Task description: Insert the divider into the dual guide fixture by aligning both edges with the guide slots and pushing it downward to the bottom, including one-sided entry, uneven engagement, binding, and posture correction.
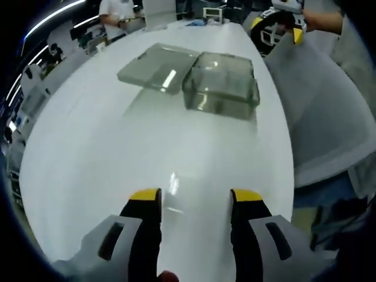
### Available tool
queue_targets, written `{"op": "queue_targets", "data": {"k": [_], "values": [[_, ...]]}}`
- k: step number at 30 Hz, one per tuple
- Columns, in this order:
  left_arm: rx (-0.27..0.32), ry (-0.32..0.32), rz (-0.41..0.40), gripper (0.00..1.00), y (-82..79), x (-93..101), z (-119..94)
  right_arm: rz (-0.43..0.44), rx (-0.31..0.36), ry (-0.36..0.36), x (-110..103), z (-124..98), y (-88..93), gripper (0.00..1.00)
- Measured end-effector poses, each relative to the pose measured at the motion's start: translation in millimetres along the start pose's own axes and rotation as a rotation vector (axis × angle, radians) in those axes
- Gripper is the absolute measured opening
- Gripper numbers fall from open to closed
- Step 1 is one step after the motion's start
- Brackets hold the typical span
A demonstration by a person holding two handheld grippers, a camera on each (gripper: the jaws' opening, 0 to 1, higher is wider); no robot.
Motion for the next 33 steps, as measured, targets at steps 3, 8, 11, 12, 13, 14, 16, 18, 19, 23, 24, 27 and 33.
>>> {"op": "queue_targets", "data": {"k": [3, 8, 11, 12, 13, 14, 16, 18, 19, 23, 24, 27, 33], "values": [[-0.014, 0.014, 0.010, 0.42, 0.0, -2.0, 1.5, -0.007, -0.008, -0.005, -1.2, 1.7, -1.0, 0.61], [-0.051, 0.037, 0.031, 0.40, 1.7, -7.1, 4.1, -0.009, -0.010, -0.008, -1.3, 4.3, -2.8, 0.60], [-0.049, 0.046, 0.031, 0.39, 0.1, -8.2, 4.8, -0.010, -0.011, -0.009, -1.3, 5.5, -3.6, 0.60], [-0.057, 0.055, 0.038, 0.39, 0.0, -8.0, 6.3, -0.011, -0.012, -0.009, -1.2, 5.8, -3.6, 0.60], [-0.070, 0.057, 0.049, 0.39, 0.0, -8.4, 7.3, -0.011, -0.014, -0.008, -0.8, 6.0, -3.7, 0.60], [-0.073, 0.061, 0.052, 0.38, 0.2, -8.6, 8.0, -0.010, -0.014, -0.007, -0.3, 6.2, -4.0, 0.60], [-0.079, 0.067, 0.057, 0.38, 0.9, -10.4, 9.6, -0.009, -0.015, -0.006, -0.2, 6.2, -4.4, 0.60], [-0.088, 0.075, 0.057, 0.37, 2.0, -12.1, 11.3, -0.009, -0.018, -0.004, 0.4, 6.3, -4.2, 0.60], [-0.096, 0.078, 0.062, 0.37, 2.7, -12.3, 12.4, -0.008, -0.019, -0.003, 0.7, 6.3, -4.2, 0.60], [-0.092, 0.079, 0.063, 0.35, 1.0, -15.5, 11.6, -0.010, -0.020, -0.001, 1.2, 5.8, -5.1, 0.60], [-0.096, 0.080, 0.068, 0.35, 1.0, -15.4, 11.7, -0.011, -0.021, -0.001, 1.4, 5.9, -5.3, 0.60], [-0.107, 0.085, 0.090, 0.34, -0.2, -13.3, 12.5, -0.010, -0.022, -0.001, 1.7, 6.6, -6.3, 0.59], [-0.109, 0.090, 0.097, 0.30, 0.1, -9.7, 12.8, -0.010, -0.016, -0.002, 1.4, 8.9, -9.0, 0.59]]}}
Point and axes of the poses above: the point that each gripper's makers call its tool centre point, and the gripper's own axes: z roughly forward along the fingers, x roughly to its right, y roughly out of its underside, the point moved 8 cm from there along -z, roughly backward along the fingers, and after that the axes turned 14 degrees about y, right-handed, at the moved point
